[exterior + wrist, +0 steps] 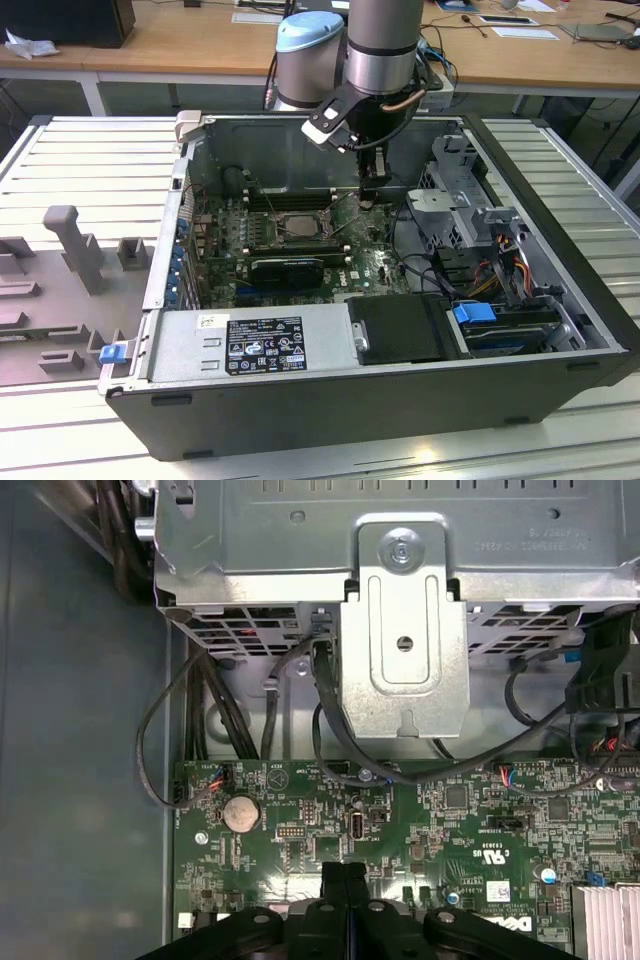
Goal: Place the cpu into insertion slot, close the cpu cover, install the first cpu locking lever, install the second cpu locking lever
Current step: 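Close the cpu cover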
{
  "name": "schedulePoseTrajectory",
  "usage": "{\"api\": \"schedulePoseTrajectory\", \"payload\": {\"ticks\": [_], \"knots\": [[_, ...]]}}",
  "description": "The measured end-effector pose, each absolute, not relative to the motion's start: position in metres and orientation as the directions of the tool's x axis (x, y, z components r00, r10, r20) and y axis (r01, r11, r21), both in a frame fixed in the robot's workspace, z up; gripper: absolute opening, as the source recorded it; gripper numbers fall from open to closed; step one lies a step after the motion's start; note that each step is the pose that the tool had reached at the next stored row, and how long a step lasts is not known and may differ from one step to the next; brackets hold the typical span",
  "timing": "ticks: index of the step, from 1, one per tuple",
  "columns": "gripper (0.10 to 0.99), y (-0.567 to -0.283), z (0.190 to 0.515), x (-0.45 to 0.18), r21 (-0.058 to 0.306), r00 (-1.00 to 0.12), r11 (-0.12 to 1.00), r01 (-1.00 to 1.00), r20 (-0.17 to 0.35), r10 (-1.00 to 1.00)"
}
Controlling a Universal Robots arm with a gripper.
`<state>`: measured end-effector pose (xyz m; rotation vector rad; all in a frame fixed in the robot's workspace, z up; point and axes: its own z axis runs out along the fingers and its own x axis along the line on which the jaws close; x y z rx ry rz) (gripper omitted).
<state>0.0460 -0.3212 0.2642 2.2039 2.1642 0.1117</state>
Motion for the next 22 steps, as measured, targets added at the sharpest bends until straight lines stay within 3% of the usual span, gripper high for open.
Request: {"api": "schedulePoseTrajectory", "payload": {"ticks": [22], "knots": [[0.106,-0.321,0.252,0.06,0.084,0.017,-0.019,0.996,0.016,1.0]]}}
